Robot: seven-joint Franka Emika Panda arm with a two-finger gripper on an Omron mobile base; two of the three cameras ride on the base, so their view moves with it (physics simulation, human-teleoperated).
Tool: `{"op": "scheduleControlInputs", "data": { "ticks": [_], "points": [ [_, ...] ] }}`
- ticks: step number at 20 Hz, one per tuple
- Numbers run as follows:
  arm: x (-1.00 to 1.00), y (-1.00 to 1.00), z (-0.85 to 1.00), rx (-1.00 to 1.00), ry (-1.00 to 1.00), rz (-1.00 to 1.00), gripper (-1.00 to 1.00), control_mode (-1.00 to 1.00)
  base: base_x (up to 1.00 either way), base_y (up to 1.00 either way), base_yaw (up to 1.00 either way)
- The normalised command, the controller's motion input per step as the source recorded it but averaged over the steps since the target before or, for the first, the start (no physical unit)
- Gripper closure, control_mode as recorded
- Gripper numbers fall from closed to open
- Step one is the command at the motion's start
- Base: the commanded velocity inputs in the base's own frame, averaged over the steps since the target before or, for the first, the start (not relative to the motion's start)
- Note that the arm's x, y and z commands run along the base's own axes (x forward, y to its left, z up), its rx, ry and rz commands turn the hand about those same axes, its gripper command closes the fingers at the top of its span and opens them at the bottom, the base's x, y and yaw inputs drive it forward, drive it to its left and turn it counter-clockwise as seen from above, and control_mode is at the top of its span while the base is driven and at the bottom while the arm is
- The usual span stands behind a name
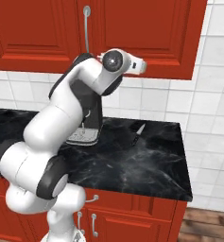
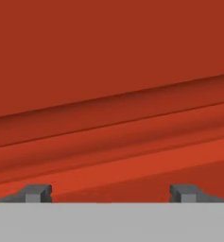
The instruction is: Close all open cabinet doors.
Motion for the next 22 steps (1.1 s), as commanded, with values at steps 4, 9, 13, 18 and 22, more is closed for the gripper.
{"op": "scheduleControlInputs", "data": {
  "ticks": [4,9,13,18,22],
  "points": [
    [-0.79,0.02,-0.14,0.0,0.02,0.0,-1.0,-1.0,0.0,0.0,0.0],
    [-0.95,0.14,-0.02,0.0,0.0,0.0,-1.0,-1.0,0.0,0.0,0.0],
    [-0.8,0.29,0.0,0.0,0.03,0.0,-1.0,-1.0,0.0,0.0,0.0],
    [-0.55,0.52,-0.02,-0.02,0.09,0.0,-1.0,-1.0,0.0,0.0,0.0],
    [-0.46,0.57,-0.18,-0.06,0.11,0.0,-1.0,-1.0,0.0,0.0,0.0]
  ]
}}
